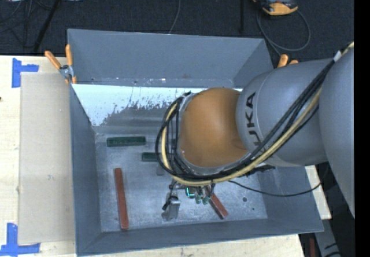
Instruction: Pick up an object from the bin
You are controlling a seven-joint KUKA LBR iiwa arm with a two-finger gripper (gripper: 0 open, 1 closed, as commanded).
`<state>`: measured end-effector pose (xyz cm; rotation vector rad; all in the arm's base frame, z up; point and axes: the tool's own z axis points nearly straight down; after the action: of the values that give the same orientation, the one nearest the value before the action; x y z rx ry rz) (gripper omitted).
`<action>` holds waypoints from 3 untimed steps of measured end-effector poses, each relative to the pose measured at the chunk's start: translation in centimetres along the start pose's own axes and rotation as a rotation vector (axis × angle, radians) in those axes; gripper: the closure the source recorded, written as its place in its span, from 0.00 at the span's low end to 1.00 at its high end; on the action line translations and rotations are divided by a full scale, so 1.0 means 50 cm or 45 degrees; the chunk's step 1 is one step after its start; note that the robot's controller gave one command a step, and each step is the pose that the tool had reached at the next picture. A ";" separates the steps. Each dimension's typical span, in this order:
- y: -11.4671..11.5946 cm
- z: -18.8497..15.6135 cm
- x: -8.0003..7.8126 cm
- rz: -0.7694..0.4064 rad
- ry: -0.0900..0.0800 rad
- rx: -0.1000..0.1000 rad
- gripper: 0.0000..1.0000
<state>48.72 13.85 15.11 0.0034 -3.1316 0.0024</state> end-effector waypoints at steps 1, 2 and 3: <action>0.015 0.119 0.007 -0.209 -0.004 0.001 0.00; -0.058 0.010 -0.091 -0.217 -0.023 0.000 0.00; -0.084 0.167 -0.216 -0.373 -0.013 0.000 0.00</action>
Offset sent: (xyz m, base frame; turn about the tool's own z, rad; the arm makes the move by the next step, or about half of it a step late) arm -0.0027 0.0082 -0.0571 -0.1658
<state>59.46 9.64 6.66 0.4622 -3.1072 0.0003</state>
